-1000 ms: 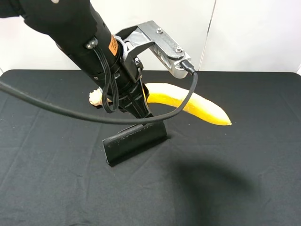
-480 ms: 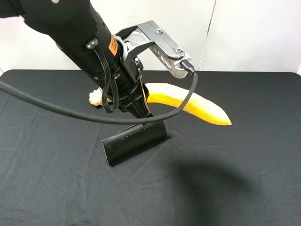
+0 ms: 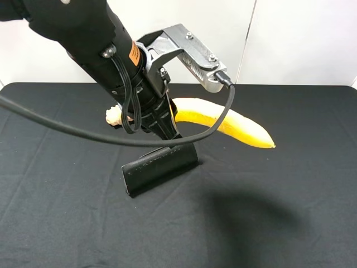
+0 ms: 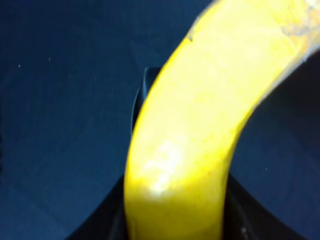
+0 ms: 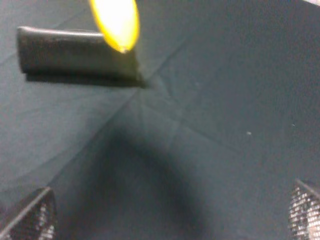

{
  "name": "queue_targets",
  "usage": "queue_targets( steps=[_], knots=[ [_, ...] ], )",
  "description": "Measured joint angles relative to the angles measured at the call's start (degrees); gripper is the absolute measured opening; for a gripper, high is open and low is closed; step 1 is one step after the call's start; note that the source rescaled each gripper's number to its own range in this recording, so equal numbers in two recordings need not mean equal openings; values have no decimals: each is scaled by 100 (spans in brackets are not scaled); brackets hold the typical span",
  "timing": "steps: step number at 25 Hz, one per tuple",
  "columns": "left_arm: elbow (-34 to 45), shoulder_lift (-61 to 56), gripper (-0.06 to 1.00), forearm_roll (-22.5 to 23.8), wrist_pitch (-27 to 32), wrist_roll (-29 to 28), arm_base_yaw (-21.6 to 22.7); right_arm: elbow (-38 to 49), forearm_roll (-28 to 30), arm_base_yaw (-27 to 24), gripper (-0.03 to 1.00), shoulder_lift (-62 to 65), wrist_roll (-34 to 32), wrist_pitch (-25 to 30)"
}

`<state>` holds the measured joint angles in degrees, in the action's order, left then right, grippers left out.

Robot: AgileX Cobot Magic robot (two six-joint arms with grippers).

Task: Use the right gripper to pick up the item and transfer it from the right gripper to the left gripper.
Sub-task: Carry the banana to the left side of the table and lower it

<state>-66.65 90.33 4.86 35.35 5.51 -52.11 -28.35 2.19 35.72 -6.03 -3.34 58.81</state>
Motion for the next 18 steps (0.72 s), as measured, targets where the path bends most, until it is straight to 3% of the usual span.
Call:
queue_targets(
  steps=[11, 18],
  knots=[
    [0, 0, 0, 0, -139, 0, 0, 0, -23, -2094, 100, 628, -4, 0],
    [0, 0, 0, 14, -87, -391, 61, 0, -106, -2614, 100, 633, -4, 0]
  ],
)
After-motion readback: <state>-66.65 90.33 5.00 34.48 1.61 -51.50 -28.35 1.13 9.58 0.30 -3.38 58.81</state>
